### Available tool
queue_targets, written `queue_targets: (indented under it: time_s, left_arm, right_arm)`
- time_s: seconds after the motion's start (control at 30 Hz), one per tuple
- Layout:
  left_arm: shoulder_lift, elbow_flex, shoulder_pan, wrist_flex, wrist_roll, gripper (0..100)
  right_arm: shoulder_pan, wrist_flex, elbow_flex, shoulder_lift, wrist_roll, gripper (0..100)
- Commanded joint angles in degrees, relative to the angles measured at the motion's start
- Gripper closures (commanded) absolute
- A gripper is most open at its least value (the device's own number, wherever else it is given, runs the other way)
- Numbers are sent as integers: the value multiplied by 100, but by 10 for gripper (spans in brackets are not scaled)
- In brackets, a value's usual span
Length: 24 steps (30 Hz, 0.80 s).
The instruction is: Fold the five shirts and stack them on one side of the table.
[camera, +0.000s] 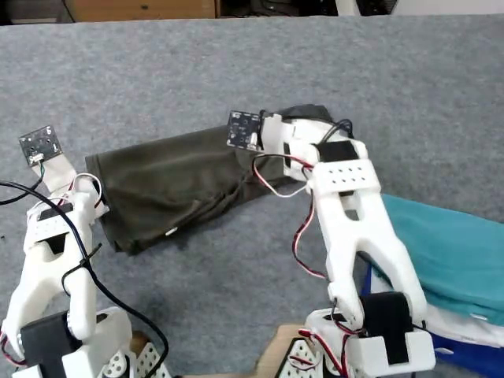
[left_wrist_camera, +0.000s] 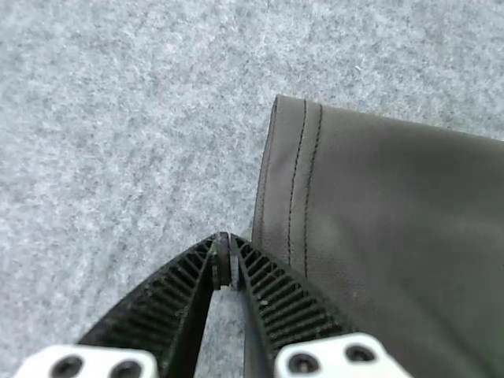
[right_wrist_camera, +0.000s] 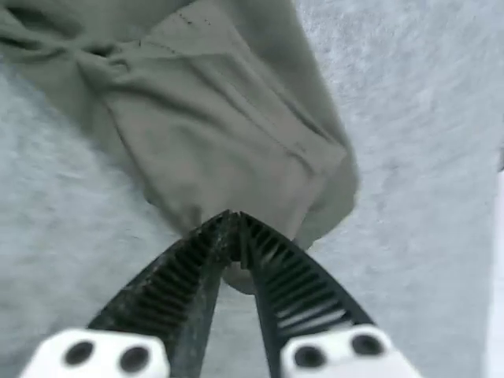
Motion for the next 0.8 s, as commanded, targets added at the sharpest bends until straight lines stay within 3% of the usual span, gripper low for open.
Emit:
queue_targets:
  time_s: [0.0, 0.13, 0.27, 0.47, 0.6, 0.77]
  left_arm:
    - [-4, -246, -44, -44, 35, 977]
    - [-13, -264, -70, -26, 53, 977]
    - [-13, -870, -26, 976, 35, 977]
    - [-13, -2514, -18, 2884, 26, 979]
    - [-13, -3191, 167, 3613, -79, 977]
    - [-4, -3437, 334, 4440, -738, 963]
  right_arm:
    - [13, -26, -189, 189, -862, 993]
    - [127, -149, -971, 1332, -2277, 993]
    - [127, 431, -2167, 2730, -3095, 993]
    - [92, 1925, -3829, 3960, -3147, 993]
    - [242, 2382, -4418, 4075, -3138, 993]
    - [330, 3095, -5244, 3600, -3138, 993]
